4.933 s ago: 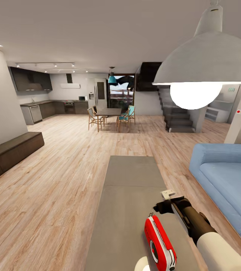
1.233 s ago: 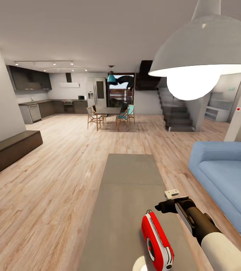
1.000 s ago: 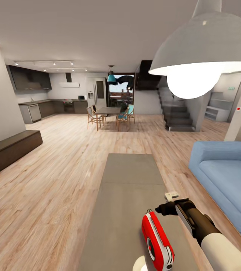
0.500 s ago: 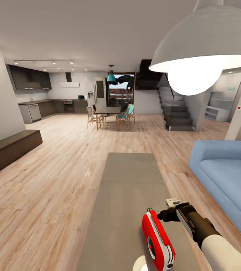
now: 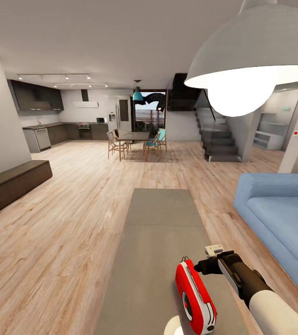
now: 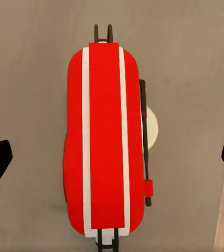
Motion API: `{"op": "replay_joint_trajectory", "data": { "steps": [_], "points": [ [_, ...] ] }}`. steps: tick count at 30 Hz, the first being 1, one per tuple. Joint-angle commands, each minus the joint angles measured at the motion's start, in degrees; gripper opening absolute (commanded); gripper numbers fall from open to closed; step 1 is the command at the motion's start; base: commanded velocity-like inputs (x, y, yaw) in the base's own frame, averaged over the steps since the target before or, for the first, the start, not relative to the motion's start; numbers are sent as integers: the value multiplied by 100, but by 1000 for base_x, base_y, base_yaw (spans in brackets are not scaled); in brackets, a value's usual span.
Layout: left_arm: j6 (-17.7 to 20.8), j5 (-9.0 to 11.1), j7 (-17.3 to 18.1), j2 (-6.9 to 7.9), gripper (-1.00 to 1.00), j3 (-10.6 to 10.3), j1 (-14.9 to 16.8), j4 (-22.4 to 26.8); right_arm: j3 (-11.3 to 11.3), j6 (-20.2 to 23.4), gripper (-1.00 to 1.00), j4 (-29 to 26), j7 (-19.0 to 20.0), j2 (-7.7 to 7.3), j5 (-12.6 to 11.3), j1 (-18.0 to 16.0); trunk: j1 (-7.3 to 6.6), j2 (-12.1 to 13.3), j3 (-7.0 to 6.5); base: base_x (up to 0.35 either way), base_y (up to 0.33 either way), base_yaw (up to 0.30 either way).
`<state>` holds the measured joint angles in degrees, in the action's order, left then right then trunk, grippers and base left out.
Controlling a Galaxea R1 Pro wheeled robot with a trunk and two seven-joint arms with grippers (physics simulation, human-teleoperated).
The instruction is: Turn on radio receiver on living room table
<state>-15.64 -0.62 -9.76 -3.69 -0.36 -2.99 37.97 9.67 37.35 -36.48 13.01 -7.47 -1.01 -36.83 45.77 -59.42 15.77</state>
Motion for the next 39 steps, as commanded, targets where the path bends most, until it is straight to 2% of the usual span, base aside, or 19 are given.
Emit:
{"op": "replay_joint_trajectory", "data": {
  "steps": [1,4,30,39],
  "points": [
    [0,0,0,0,100,-1,0,0,2,0,100,0,0,3,3,0,0,0,0,0,0,0],
    [0,0,0,0,100,0,0,0,8,0,100,3,0,51,10,0,0,0,0,0,0,0],
    [-9,0,0,0,100,0,0,0,32,0,100,11,-62,70,31,0,571,-1043,467,0,0,0],
    [-9,0,0,0,100,0,0,0,37,0,100,75,-68,70,39,0,571,-1043,467,0,0,0]
  ]
}}
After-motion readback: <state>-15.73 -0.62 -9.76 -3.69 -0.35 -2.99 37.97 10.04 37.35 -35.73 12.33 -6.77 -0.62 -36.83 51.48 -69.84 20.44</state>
